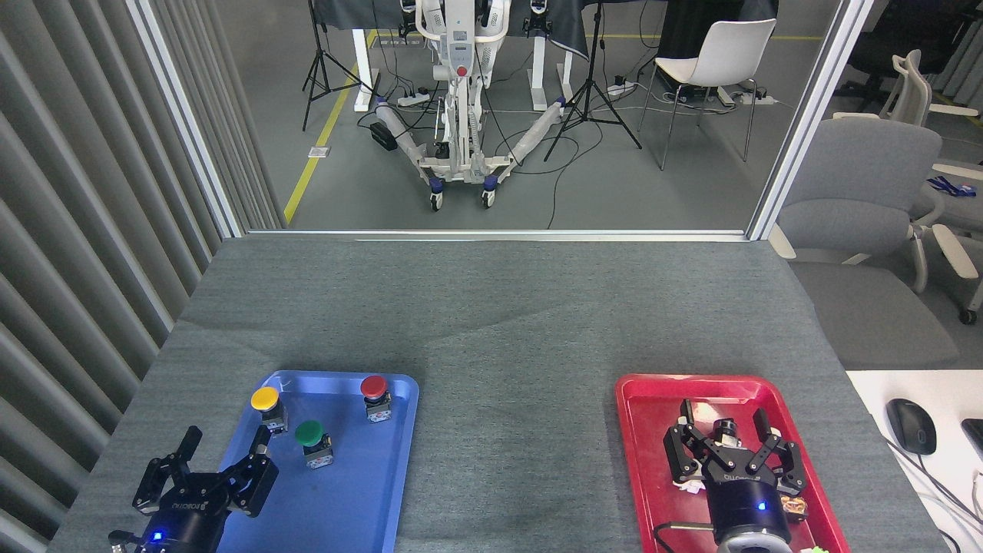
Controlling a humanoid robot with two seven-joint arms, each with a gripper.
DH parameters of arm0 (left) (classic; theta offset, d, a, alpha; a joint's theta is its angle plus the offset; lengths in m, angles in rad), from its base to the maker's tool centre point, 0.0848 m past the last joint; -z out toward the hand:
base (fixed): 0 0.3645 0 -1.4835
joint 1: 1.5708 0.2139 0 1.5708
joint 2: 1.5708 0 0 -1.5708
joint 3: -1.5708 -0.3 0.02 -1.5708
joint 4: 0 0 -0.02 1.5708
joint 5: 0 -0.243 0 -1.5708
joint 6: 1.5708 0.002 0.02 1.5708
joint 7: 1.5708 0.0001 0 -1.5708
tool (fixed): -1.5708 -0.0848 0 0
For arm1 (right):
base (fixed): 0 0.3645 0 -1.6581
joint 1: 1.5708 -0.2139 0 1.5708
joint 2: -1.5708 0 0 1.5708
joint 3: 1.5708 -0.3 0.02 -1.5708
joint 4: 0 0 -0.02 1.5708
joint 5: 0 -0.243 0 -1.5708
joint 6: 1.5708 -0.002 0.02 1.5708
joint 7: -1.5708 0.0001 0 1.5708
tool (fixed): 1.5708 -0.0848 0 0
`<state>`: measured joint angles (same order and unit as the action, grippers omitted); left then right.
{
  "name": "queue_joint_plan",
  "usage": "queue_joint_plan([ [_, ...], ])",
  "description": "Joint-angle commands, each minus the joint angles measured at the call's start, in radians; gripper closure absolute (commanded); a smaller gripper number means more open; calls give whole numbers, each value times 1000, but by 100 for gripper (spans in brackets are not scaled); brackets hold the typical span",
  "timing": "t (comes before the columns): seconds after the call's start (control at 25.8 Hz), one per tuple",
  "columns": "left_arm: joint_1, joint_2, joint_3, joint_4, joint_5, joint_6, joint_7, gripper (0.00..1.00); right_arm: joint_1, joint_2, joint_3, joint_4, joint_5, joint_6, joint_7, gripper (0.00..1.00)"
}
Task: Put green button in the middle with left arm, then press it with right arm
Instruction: 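Move the left hand over the green button and grasp it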
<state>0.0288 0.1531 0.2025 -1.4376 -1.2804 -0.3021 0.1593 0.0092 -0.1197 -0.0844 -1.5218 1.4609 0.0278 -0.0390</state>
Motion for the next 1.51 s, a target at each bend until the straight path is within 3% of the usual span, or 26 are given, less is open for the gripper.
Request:
queue_joint_plan([
  [0.0, -1, -1, 0, 0, 0, 1, 2, 0, 0, 0, 0, 0, 1, 0, 1, 0],
  [0.35, -3, -14, 0, 6, 1, 15, 5, 0, -2, 3, 0, 0, -1, 0, 1, 0],
  [0.85, 28, -138, -163, 26, -65, 282, 49, 1, 0, 8, 3, 0, 2, 1, -1, 0],
  [1.01, 22, -152, -230, 92, -77, 365, 100, 1, 0, 8, 2, 0, 2, 1, -2, 0],
  [1.47, -96, -182, -252, 293, -79, 406, 132, 1, 0, 11, 2, 0, 2, 1, -2, 0],
])
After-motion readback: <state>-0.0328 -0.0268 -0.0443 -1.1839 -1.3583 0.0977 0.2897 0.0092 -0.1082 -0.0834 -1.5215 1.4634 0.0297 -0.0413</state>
